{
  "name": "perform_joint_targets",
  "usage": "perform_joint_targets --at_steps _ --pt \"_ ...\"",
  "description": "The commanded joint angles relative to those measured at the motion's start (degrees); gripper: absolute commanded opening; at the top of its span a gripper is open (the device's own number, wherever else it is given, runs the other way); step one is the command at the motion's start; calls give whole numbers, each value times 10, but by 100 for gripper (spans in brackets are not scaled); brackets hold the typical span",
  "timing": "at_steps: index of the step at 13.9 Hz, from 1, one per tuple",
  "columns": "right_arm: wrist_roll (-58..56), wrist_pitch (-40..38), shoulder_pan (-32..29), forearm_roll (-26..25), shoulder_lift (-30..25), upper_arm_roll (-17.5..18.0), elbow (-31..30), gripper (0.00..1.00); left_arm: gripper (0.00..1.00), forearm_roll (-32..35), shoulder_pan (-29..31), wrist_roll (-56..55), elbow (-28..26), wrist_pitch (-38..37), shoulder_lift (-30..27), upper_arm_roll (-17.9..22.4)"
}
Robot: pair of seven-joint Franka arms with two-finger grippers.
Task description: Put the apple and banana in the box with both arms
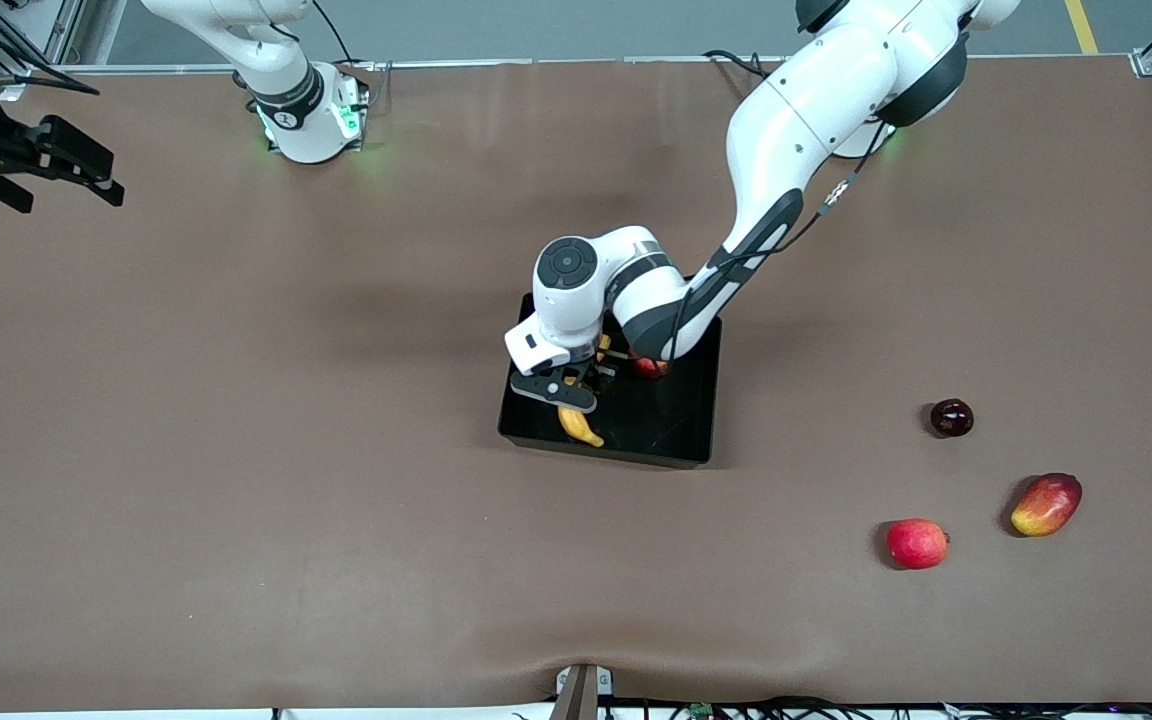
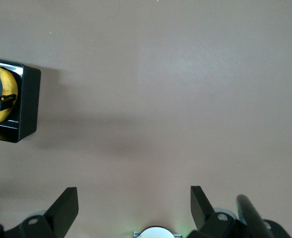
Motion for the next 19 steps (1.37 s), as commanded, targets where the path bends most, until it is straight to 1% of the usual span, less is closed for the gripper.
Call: perform_joint_targets --at_steps 1,3,5,6,10,11,13,16,19 --pt "-8 5 -3 9 -6 -1 -8 100 100 -11 20 2 2 -90 -63 -6" --pt "-8 5 -2 9 -6 -1 -8 100 100 -53 51 4 1 -125 -131 -5" --pt "-8 5 -4 9 -6 -1 -8 100 100 -60 88 6 -12 -186 -196 0" --pt "-8 5 -4 9 -6 -1 -8 100 100 -60 114 8 -13 -225 -218 0" --pt "-7 5 -4 9 -6 -1 -8 100 100 -71 216 30 -12 -259 -265 -6" --pt "-7 5 -4 9 -6 -1 -8 100 100 -86 235 42 -13 -269 -277 -6" --pt "-7 5 -4 9 -6 -1 -8 100 100 -93 264 47 -15 -299 -295 -6" --pt "-7 5 -3 9 -6 -1 -8 100 100 -97 292 70 -17 -313 -323 -7" --pt "-7 5 -4 9 -6 -1 -8 100 100 -134 328 104 -31 -314 -357 -7"
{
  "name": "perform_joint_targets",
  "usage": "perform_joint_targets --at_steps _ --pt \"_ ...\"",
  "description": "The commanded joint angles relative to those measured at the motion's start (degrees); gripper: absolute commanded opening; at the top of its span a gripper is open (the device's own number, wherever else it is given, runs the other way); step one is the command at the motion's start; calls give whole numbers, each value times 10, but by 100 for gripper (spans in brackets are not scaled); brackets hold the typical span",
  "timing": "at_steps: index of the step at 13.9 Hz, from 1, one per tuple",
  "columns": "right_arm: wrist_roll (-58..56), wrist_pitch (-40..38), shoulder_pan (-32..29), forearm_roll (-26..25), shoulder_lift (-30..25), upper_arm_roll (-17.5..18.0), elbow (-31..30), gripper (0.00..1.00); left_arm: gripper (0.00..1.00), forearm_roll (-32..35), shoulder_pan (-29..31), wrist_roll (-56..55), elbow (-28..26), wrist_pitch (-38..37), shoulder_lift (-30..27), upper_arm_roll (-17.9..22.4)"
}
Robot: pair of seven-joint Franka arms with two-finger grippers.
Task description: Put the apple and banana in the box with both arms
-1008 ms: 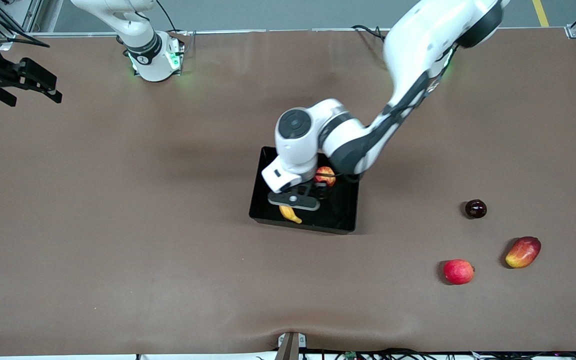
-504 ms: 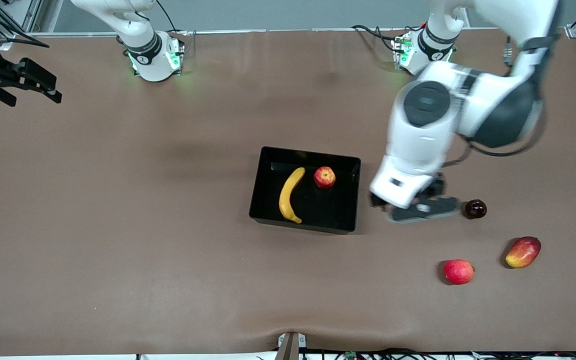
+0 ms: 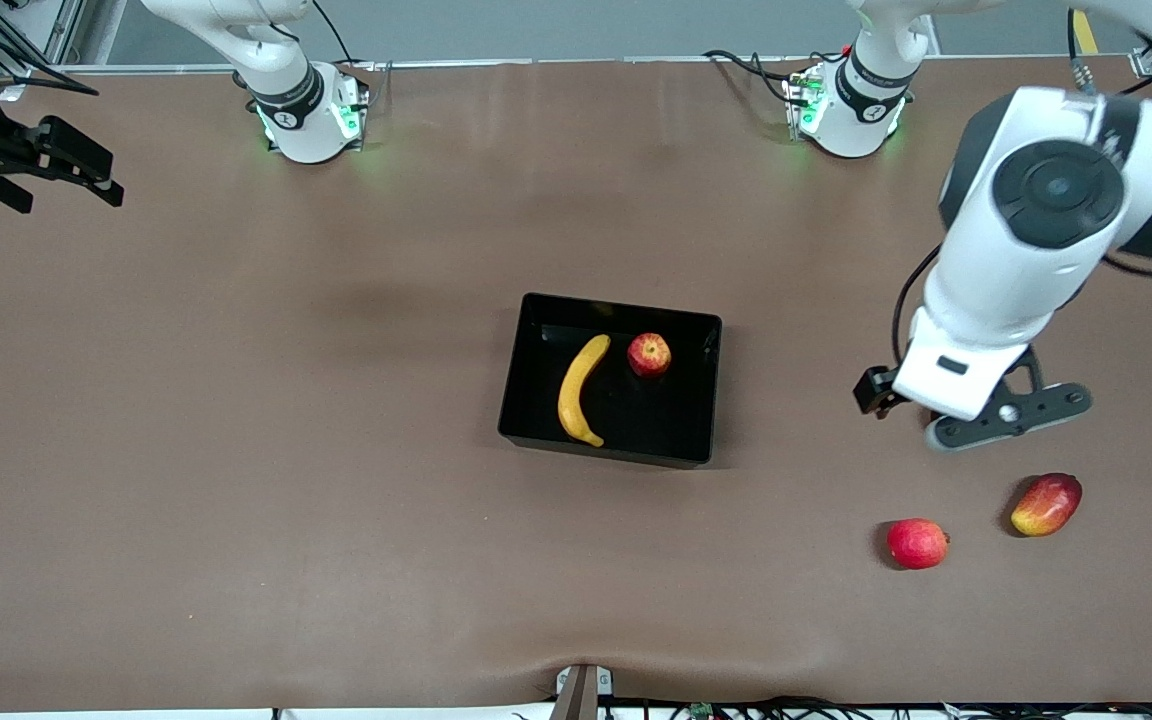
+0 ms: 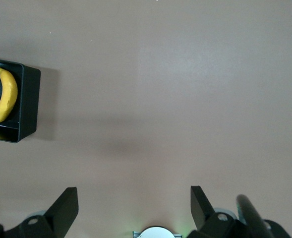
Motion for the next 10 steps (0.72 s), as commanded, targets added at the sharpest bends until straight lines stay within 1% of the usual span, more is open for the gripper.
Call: perform_joint_targets --at_steps 1,5,7,8,9,10 --pt "-7 4 -4 9 -6 0 -7 100 100 -35 39 55 -34 -8 -51 -4" --pt "-7 4 -4 9 -6 0 -7 100 100 -72 97 139 -45 -22 -88 -5" --pt "-7 4 -4 9 -6 0 -7 100 100 -73 100 181 -49 -26 -103 1" --pt "-7 4 -4 9 -6 0 -7 100 100 -77 79 194 -66 -26 -128 24" --pt "-7 4 -4 9 -6 0 -7 100 100 -87 40 197 -90 -21 -148 73" --pt "-7 4 -4 9 -6 0 -7 100 100 -107 21 201 -100 -20 -155 102"
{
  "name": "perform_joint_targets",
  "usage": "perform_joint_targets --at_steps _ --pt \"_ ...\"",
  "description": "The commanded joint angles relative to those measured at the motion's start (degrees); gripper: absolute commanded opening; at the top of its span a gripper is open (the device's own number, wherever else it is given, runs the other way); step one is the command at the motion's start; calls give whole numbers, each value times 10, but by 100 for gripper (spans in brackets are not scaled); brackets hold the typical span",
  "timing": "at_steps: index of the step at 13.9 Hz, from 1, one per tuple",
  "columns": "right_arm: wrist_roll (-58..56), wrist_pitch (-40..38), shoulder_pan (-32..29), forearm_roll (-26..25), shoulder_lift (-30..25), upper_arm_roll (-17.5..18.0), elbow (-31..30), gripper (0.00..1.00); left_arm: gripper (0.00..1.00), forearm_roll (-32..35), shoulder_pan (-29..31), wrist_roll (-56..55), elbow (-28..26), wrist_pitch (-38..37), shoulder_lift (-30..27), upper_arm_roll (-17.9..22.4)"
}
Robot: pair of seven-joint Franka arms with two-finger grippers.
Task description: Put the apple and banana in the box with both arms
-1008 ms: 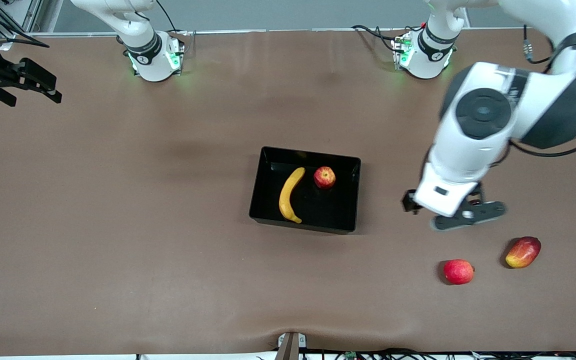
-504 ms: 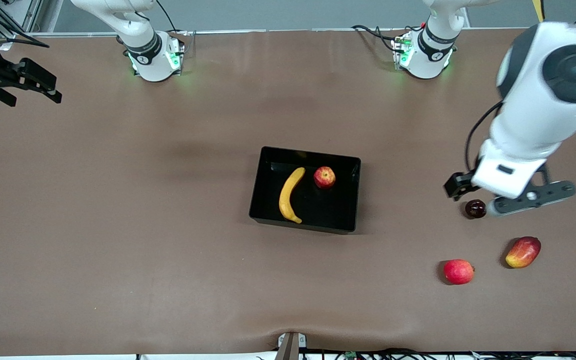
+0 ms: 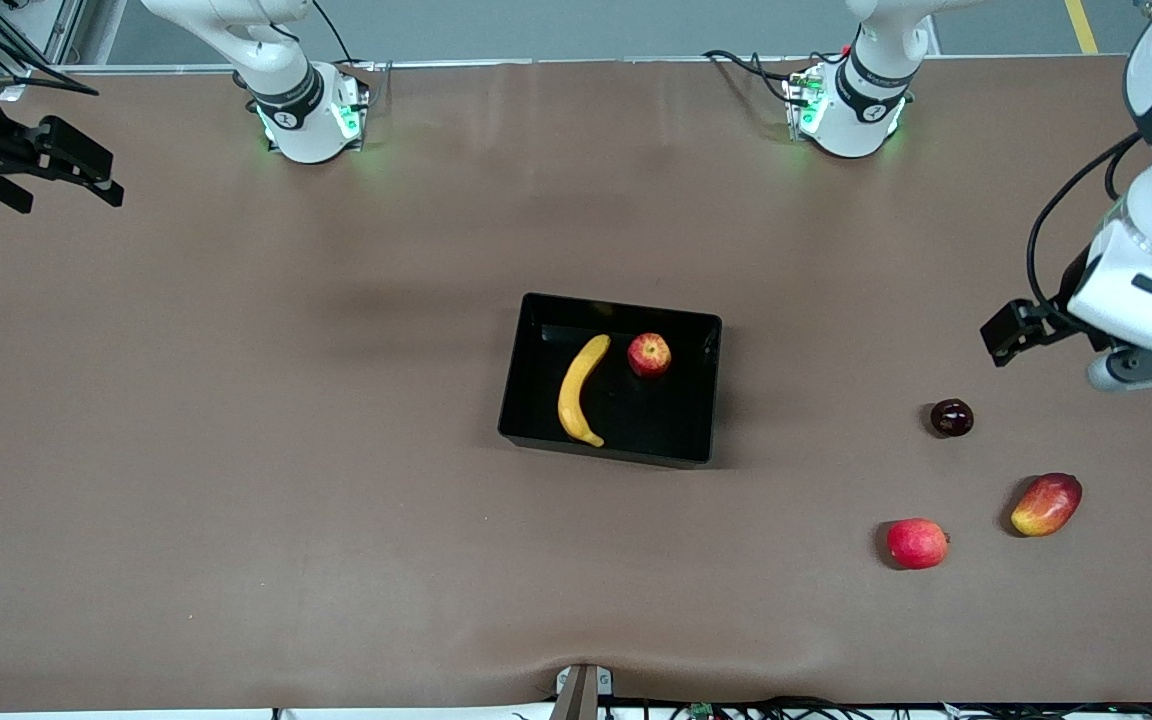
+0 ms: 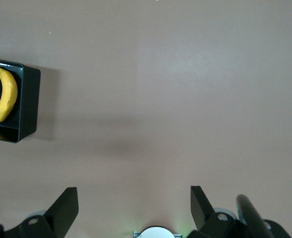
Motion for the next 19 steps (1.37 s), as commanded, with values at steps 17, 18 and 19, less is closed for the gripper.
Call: perform_joint_targets --at_steps 17,18,19 --pt "-7 4 -5 9 -6 0 -7 100 100 -141 -69 157 -131 -24 -166 137" --pt "-7 4 -5 9 -6 0 -7 100 100 -143 -69 157 -119 -34 -162 137" --pt "-7 4 -5 9 -6 0 -7 100 100 -143 -69 154 -113 -39 -160 137"
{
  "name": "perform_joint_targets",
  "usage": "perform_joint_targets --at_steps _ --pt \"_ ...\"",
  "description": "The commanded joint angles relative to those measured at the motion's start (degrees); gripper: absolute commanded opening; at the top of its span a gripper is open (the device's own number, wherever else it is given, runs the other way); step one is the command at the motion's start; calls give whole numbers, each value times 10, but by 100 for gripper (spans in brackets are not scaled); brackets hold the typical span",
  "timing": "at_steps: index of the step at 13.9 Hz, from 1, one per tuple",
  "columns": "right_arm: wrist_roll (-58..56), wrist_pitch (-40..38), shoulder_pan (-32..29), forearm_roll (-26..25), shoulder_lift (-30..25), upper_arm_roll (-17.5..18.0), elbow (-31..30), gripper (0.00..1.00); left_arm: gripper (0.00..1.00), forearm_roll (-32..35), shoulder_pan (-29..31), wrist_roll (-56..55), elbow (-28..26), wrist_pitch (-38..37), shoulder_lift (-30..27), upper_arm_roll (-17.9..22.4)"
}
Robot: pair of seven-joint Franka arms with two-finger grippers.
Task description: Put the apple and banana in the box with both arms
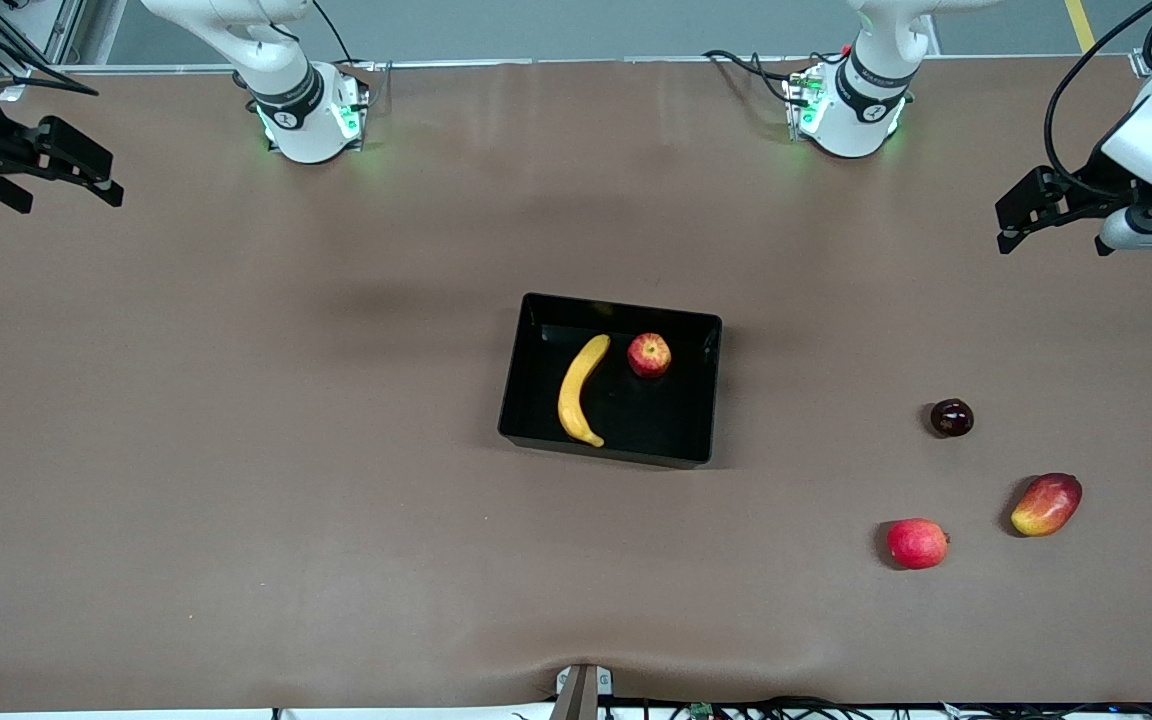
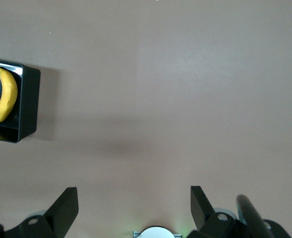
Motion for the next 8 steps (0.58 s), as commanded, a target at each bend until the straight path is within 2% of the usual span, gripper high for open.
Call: perform_joint_targets --at_steps 1,8 --pt "-7 4 -5 9 -6 0 -7 100 100 -13 -4 3 17 -22 -5 6" --pt "-7 4 -5 9 -6 0 -7 100 100 -13 -7 2 17 -30 -5 8"
